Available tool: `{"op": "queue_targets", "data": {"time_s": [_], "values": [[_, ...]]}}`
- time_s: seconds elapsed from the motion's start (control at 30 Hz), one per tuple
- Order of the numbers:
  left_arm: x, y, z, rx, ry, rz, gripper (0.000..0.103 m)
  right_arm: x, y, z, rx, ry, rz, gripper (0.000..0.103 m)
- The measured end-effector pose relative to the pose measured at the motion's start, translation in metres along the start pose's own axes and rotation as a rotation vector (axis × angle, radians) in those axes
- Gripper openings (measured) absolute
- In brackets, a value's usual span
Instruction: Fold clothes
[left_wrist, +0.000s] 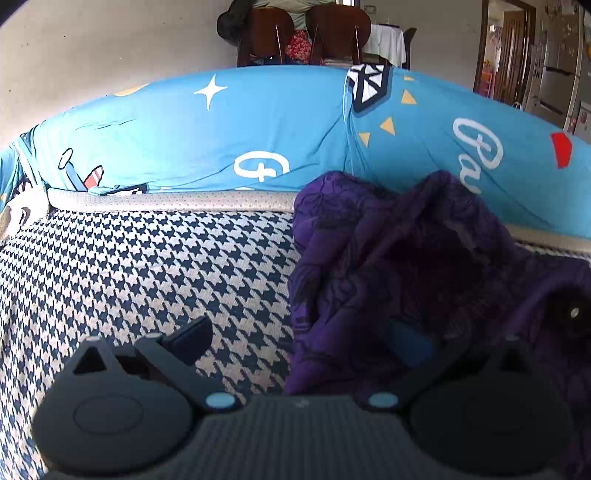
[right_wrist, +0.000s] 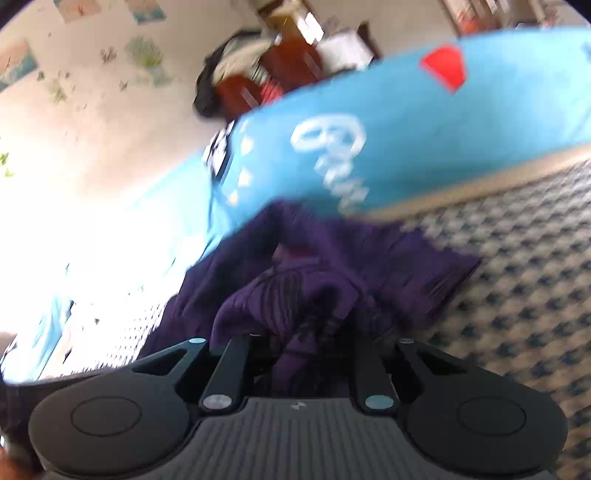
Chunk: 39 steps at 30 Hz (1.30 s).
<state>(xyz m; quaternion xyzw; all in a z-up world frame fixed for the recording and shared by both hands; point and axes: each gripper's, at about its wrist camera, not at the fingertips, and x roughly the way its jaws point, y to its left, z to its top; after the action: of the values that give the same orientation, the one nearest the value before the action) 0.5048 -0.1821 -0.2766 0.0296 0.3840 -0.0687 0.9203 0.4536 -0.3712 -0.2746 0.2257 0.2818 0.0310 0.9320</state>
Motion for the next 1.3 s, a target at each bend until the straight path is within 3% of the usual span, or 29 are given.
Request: {"op": "queue_targets", "data": {"time_s": [0.13, 0.27, 0.43, 0.57, 0.63, 0.7, 0.73, 1.0, 1.23, 1.3], "values": [[-0.01, 0.003, 0.004, -0.024, -0.027, -0.01, 0.103, -0.023, -0.001, 0.014, -0.049, -0.13, -0.126, 0.016], [-0.021, 0.007, 0.007, -0.034, -0.07, -0.001, 0.103, -0.045, -0.012, 0.025, -0.024, -0.227, -0.233, 0.015], [-0.022, 0.012, 0.008, -0.055, -0.058, -0.004, 0.103, -0.071, -0.033, 0.038, 0.04, -0.321, -0.344, 0.015], [-0.02, 0.01, 0.005, -0.048, -0.041, -0.007, 0.103, -0.07, -0.06, 0.043, 0.131, -0.227, -0.36, 0.021], [-0.021, 0.009, 0.004, -0.047, -0.035, -0.024, 0.103, -0.07, -0.072, 0.043, 0.179, -0.174, -0.368, 0.035], [-0.022, 0.007, 0.003, -0.043, -0.034, -0.039, 0.103, -0.077, -0.081, 0.043, 0.212, -0.165, -0.373, 0.057], [-0.023, 0.005, 0.002, -0.04, -0.034, -0.046, 0.103, -0.082, -0.084, 0.042, 0.222, -0.167, -0.371, 0.06], [-0.032, -0.015, -0.008, 0.021, -0.037, -0.107, 0.103, -0.112, -0.08, 0.035, 0.155, -0.134, -0.271, 0.071], [-0.037, -0.033, -0.021, 0.061, -0.026, -0.139, 0.103, -0.121, -0.06, 0.009, 0.082, -0.037, -0.164, 0.073], [-0.037, -0.036, -0.024, 0.067, -0.02, -0.143, 0.103, -0.123, -0.056, 0.0, 0.08, -0.014, -0.126, 0.078]]}}
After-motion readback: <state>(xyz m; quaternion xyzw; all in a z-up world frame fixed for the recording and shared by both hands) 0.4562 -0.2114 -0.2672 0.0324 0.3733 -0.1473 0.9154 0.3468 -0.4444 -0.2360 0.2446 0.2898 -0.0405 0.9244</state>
